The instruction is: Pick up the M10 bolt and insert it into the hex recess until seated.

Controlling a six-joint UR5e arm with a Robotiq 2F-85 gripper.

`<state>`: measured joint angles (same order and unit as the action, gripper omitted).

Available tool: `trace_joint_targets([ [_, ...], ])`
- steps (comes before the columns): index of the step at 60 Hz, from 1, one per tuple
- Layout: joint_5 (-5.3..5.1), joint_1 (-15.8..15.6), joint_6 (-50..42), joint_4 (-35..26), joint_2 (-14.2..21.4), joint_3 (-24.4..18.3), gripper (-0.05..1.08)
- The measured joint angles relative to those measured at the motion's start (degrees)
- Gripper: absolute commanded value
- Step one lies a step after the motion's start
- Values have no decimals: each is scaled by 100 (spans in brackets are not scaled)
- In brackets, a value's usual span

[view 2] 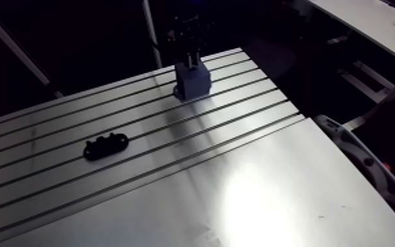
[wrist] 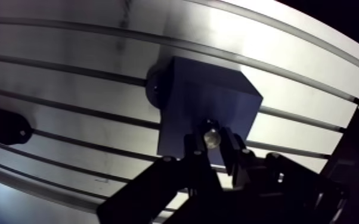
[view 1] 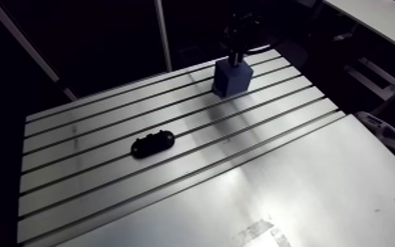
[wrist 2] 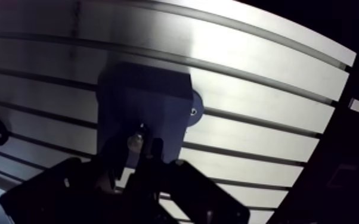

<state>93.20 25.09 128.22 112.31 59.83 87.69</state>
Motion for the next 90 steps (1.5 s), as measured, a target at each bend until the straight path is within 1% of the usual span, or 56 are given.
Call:
trace_joint_targets([
  [38,14,-10,583,46,-28,-51,72],
  [69,14,-18,824,6,-31,-48,72],
  [90,69,-13,1032,-1,-34,-52,71],
])
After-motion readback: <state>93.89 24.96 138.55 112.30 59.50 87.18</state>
